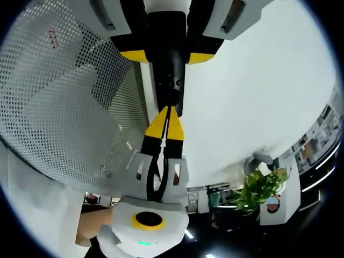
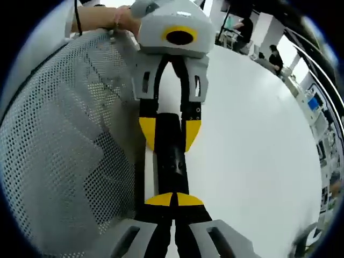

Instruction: Press the specified remote control buttons in sequence, fully releasing each button before pressing the next.

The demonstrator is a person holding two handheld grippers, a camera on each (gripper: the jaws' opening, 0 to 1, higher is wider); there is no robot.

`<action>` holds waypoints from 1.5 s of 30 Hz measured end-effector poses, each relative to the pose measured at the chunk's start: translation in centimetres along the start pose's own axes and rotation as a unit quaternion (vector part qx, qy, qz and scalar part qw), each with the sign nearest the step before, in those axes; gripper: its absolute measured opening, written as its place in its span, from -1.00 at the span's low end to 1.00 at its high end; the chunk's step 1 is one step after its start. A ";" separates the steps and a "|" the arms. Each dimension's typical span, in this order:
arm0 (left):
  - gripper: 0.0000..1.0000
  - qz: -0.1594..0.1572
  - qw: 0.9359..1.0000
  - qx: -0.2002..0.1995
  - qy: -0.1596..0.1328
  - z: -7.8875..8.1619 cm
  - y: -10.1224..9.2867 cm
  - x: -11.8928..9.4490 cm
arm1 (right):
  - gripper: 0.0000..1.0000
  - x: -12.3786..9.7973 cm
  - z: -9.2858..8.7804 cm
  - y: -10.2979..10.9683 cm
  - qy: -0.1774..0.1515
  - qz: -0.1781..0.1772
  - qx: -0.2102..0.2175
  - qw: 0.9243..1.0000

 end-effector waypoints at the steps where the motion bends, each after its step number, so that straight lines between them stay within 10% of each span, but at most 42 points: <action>1: -0.49 0.000 1.000 0.000 0.000 0.0 0.0 0.0 | -1.00 0.1 0.1 -0.2 0.001 0.000 0.003 1.000; 16: -0.49 0.001 1.000 0.000 0.000 0.1 0.0 0.1 | -1.00 0.8 0.7 0.2 0.024 -0.003 -0.064 0.998; 24: -0.49 0.001 1.000 0.002 0.003 0.2 0.1 0.3 | -1.00 0.9 0.3 -0.4 0.009 0.000 0.120 0.993; 32: -0.49 0.001 1.000 0.000 -0.002 0.2 0.0 0.3 | -1.00 0.5 -0.8 -0.5 -0.087 0.029 0.327 0.941; 39: -0.49 0.000 1.000 0.000 -0.001 0.2 0.0 0.2 | -1.00 0.4 0.4 -0.8 -0.089 0.020 0.222 0.971; 45: -0.49 -0.001 1.000 0.000 -0.001 0.2 0.0 0.2 | -1.00 1.1 1.2 -0.2 -0.057 0.028 0.047 0.997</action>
Point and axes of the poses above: the point that each gripper's makers call its tool centre point, and the gripper's own axes: x roughly forward along the fingers, y roughly to its left, z roughly out of its top, the point moved 5 cm from there along -x, roughly backward along the fingers, and after that the axes turned 15 degrees about -z, right-handed, at the moved point
